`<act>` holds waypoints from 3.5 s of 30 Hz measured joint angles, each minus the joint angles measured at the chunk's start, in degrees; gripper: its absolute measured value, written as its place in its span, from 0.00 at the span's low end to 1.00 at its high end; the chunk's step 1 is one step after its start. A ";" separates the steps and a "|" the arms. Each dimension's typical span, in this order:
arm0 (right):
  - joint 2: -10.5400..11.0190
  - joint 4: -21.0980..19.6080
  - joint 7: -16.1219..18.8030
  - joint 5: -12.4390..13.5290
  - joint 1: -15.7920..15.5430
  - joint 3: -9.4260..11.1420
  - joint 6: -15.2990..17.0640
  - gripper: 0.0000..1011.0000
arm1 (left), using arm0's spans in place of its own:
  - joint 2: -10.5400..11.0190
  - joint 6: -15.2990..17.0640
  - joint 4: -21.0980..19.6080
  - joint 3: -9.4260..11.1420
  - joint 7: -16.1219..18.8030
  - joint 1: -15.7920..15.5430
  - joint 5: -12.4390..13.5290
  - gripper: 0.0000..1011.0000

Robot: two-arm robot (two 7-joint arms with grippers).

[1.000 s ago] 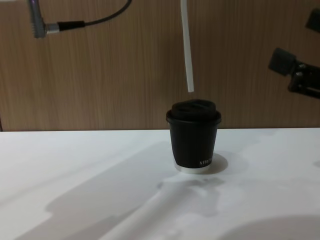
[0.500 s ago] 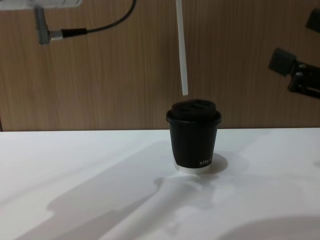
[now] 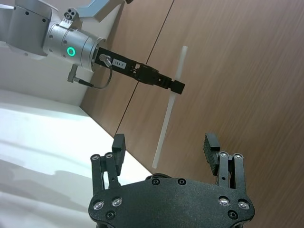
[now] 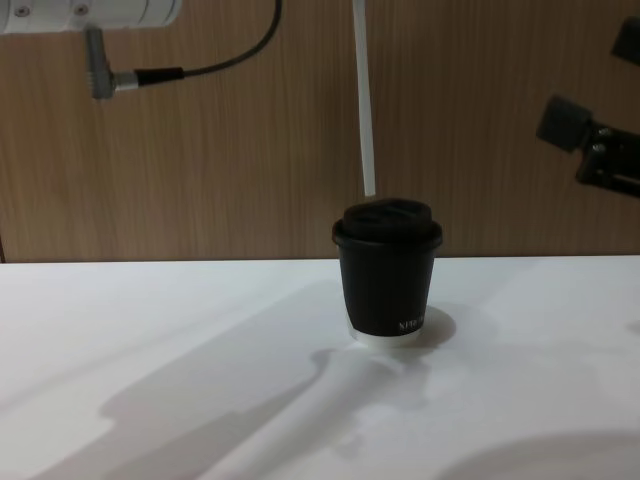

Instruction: Pick up the straw with one hand, pass it to the other hand, and insert it into the cup.

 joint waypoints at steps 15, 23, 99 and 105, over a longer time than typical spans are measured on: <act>0.00 0.00 0.00 0.00 0.00 0.00 0.00 0.99 | -1.09 0.02 2.17 0.55 -0.23 -0.76 2.18 0.02; 0.00 0.00 0.00 0.00 0.00 0.00 0.00 0.99 | -2.00 -0.19 3.58 0.57 -0.66 -1.11 2.64 0.02; 0.00 0.00 0.00 0.00 0.00 0.00 0.00 0.99 | -6.51 -0.69 8.75 -2.27 -3.88 -1.32 4.40 0.02; 0.00 0.00 0.00 0.00 0.00 0.00 0.00 0.99 | -6.29 -0.44 8.64 -2.39 -4.33 -1.40 3.99 0.02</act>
